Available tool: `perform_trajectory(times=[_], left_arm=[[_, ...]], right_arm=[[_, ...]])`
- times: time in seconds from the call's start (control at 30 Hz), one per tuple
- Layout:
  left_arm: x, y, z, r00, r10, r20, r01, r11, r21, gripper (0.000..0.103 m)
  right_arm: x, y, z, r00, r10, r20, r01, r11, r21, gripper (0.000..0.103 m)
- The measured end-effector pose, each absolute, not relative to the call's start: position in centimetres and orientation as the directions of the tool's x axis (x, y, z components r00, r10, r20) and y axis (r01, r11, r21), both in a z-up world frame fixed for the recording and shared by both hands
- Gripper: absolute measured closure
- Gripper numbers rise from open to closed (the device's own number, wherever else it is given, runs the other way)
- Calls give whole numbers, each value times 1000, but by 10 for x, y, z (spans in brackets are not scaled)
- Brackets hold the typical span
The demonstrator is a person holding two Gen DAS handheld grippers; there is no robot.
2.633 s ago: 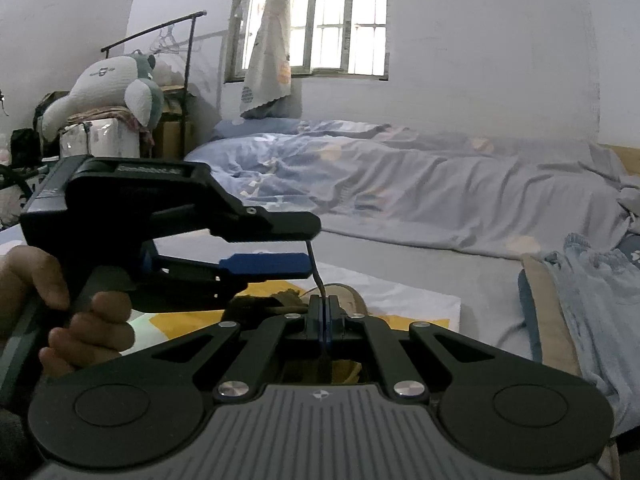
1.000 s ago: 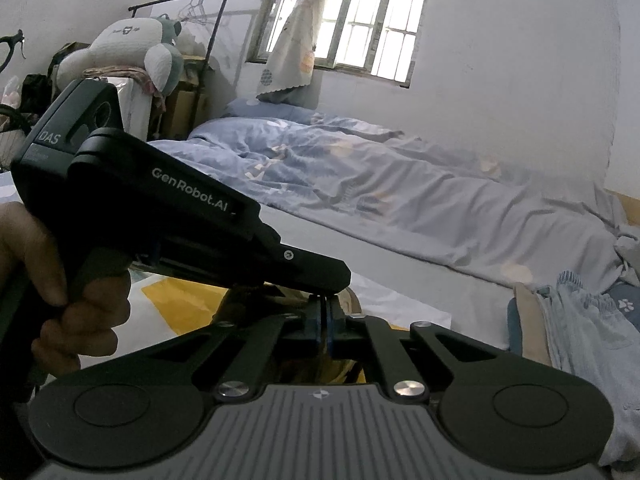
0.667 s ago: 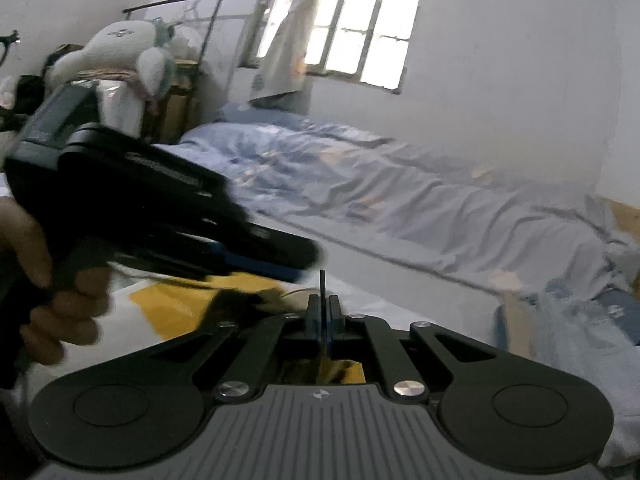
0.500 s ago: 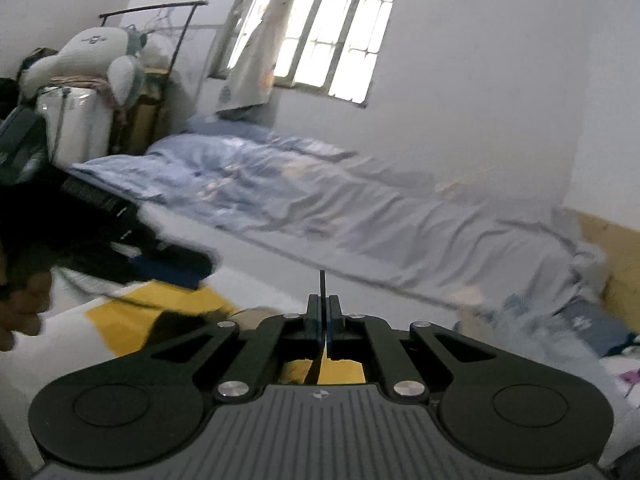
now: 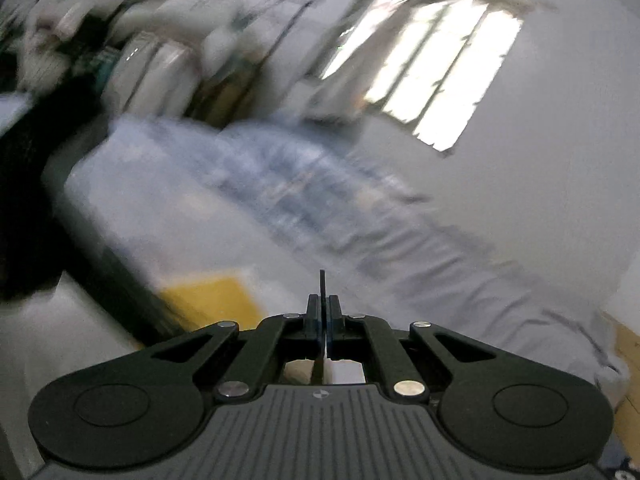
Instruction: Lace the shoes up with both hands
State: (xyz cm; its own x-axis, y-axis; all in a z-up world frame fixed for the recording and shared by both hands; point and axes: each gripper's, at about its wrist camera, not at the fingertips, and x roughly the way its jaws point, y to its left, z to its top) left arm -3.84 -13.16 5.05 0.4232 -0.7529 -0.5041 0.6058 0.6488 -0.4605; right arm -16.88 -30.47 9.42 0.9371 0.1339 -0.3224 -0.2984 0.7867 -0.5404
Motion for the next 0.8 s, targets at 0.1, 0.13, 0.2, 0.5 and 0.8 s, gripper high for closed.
perform_trajectory(times=[0.1, 0.13, 0.2, 0.5, 0.8], left_arm=[[-35, -127, 49, 426, -767, -481, 602, 636, -482, 71], [-34, -126, 48, 421, -773, -474, 600, 629, -493, 71], [-31, -124, 45, 414, -779, -471, 594, 623, -509, 72], [-22, -113, 34, 369, -826, -426, 555, 563, -612, 94], [-9, -95, 14, 325, -876, -357, 442, 474, -762, 93]], right_arm=[[-163, -296, 76, 901, 143, -408, -374, 733, -568, 102], [-162, -294, 72, 894, 145, -424, -389, 721, -574, 102], [-160, -289, 64, 878, 140, -458, -420, 686, -595, 102], [-144, -279, 36, 818, 86, -568, -504, 583, -637, 102], [-132, -279, 33, 795, 101, -598, -534, 585, -611, 102]])
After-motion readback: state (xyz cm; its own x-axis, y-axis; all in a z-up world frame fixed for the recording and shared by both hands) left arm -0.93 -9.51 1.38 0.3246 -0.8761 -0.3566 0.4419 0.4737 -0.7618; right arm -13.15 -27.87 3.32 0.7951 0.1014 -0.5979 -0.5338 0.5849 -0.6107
